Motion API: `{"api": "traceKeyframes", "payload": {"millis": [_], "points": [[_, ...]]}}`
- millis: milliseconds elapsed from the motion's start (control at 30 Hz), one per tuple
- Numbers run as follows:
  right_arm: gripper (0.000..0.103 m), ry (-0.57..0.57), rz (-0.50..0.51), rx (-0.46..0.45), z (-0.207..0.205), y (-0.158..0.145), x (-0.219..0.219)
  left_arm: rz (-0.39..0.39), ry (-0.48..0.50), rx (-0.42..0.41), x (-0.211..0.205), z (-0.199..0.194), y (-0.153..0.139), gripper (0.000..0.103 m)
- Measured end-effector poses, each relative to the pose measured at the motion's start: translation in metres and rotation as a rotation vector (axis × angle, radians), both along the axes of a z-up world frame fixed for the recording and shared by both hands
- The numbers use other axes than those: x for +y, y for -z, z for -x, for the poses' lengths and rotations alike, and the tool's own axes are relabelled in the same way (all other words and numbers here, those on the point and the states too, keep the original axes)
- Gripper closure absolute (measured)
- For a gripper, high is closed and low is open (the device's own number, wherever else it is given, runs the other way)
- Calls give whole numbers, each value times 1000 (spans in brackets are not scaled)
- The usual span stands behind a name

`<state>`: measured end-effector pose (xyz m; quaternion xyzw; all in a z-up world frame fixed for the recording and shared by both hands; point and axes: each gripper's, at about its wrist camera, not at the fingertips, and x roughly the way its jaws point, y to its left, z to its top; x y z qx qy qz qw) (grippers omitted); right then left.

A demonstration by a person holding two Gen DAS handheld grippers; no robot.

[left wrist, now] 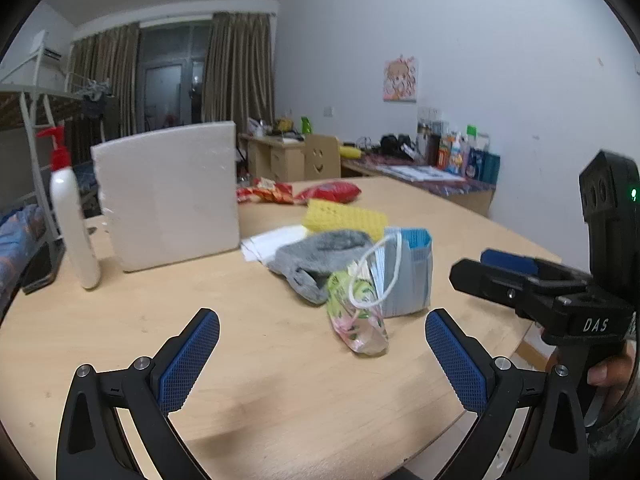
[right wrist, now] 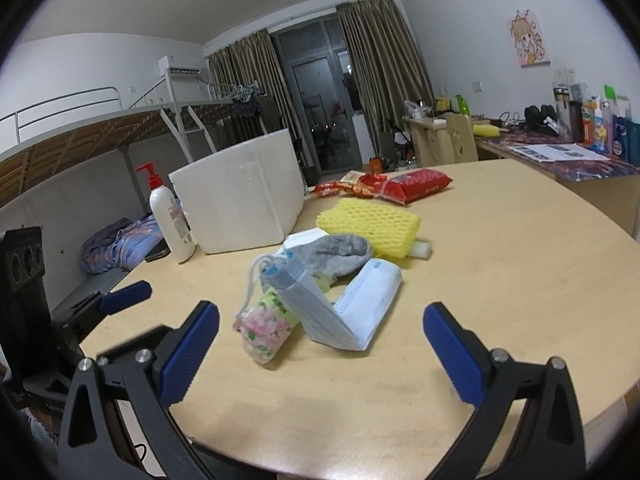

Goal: Organize soft objects
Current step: 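Close the left tool on the floral tissue pack while the right tool reaches the blue mask, then grasp the blue face mask with the right tool while the left tool lifts the tissue pack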

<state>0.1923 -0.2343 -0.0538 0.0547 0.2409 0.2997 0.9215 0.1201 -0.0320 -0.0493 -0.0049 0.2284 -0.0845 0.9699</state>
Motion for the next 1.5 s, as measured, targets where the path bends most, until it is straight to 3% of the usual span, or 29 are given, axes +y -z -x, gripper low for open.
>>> {"api": "traceKeyframes", "payload": {"millis": [167,433,600,900,1167,1367,1500], "points": [[6,-19,-3,25,-10,5,-3,0,46,56,-11,-18,13,0],[25,-70,20,57,-19,11,2,27,76,120,-19,-41,25,1],[54,-119,26,61,-24,12,7,32,82,151,-24,-48,28,9],[54,-134,34,61,-33,13,8,39,45,223,-27,-61,34,30],[54,-154,41,69,-34,16,10,42,32,264,-27,-66,38,62],[54,-163,44,72,-34,17,10,69,22,272,-23,-69,38,76],[54,-172,51,67,-34,16,14,89,18,264,-20,-68,36,79]]}}
